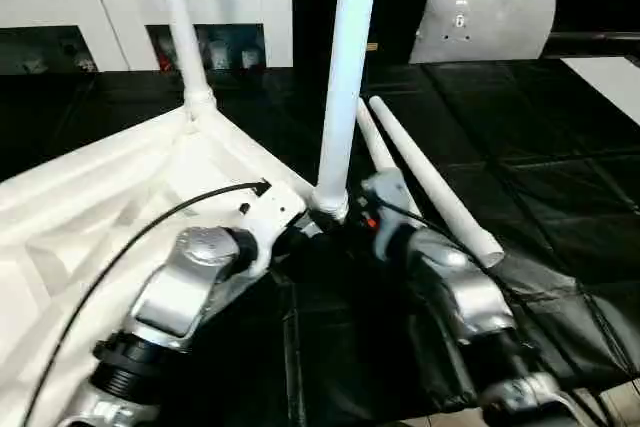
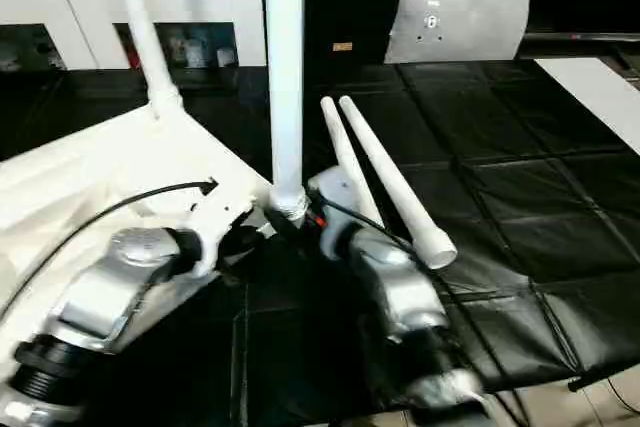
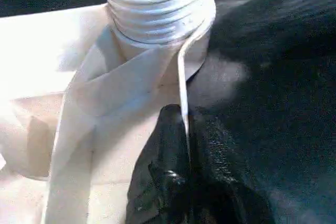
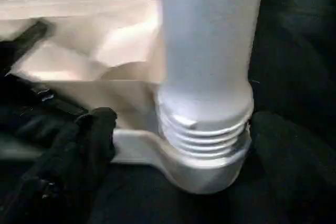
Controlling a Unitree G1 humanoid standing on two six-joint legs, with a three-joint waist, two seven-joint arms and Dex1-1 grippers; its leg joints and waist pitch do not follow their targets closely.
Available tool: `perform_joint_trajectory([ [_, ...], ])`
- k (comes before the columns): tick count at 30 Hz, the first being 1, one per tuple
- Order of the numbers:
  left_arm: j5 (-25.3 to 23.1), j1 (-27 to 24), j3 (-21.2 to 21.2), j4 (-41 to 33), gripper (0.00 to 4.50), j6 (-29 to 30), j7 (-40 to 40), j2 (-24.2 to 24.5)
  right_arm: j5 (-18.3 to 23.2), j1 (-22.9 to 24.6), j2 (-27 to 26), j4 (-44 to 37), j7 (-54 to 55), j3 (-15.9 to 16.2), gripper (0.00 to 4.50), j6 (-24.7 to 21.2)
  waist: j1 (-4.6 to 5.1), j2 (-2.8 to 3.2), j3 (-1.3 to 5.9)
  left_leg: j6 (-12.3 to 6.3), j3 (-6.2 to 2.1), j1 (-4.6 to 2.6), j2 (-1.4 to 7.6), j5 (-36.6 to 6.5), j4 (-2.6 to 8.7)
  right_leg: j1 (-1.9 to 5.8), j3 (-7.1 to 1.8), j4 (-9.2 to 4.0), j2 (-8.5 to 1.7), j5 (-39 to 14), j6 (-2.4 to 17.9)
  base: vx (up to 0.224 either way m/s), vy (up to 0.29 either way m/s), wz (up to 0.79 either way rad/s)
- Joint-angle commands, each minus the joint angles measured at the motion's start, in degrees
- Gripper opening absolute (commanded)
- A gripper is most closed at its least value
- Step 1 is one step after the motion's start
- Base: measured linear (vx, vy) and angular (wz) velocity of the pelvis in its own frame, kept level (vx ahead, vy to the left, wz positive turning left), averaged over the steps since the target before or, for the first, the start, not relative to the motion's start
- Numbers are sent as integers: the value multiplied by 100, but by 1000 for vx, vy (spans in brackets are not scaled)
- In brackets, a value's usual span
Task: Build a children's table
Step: Rotate leg to tighten
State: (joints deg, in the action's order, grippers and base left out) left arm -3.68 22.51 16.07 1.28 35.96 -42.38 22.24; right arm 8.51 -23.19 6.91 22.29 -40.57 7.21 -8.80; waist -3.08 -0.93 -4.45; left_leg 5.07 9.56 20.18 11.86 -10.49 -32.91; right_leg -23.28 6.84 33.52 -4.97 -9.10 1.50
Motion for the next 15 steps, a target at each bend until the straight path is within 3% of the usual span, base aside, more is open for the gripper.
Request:
perform_joint_trajectory([
  [1,33,85,89,82,0,-277,-337,161,160,13,252,-269,-433,-69,445,69,-21,73,373,-307,-21,1,124,-1195,367,331,-339,-412,-324,-1672,914,0,0,0],
  [8,288,108,267,205,0,-827,-1328,681,322,-57,1018,-274,-1632,26,445,102,-85,86,386,-290,-17,-13,134,-1231,360,343,-356,-367,-333,-1470,1096,0,0,0],
  [15,471,35,533,318,0,-1816,-2313,1077,174,-296,1410,-29,-2325,300,445,476,-187,71,397,-308,-4,-43,152,-1209,356,322,-361,-369,-351,-1613,1082,0,0,0],
])
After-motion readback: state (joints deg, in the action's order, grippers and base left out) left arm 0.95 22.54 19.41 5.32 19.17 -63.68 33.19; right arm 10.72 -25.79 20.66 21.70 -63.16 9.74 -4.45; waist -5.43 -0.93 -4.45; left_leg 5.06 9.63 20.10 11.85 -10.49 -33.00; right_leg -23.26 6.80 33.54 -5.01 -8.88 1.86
